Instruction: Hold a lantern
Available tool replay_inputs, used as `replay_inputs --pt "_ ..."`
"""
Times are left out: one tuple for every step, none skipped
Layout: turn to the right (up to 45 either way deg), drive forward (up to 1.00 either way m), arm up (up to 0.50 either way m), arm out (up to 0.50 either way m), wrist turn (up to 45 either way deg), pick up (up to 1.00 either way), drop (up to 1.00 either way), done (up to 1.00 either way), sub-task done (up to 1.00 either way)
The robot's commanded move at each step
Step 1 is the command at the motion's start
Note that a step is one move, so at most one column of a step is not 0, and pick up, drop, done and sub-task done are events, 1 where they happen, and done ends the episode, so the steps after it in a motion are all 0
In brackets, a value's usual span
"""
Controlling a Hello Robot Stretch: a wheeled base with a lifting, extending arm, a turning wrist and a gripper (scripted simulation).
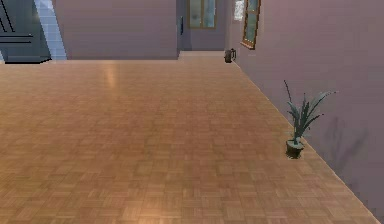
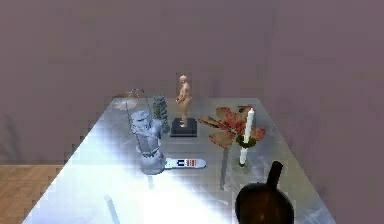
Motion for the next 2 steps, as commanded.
replay_inputs --pt "0.0 0.00 0.50 0.00 0.0 0.00 0.00 0.00 0.00" --pt "0.0 0.00 0.38 0.00 0.0 0.00 0.00 0.00 0.00"
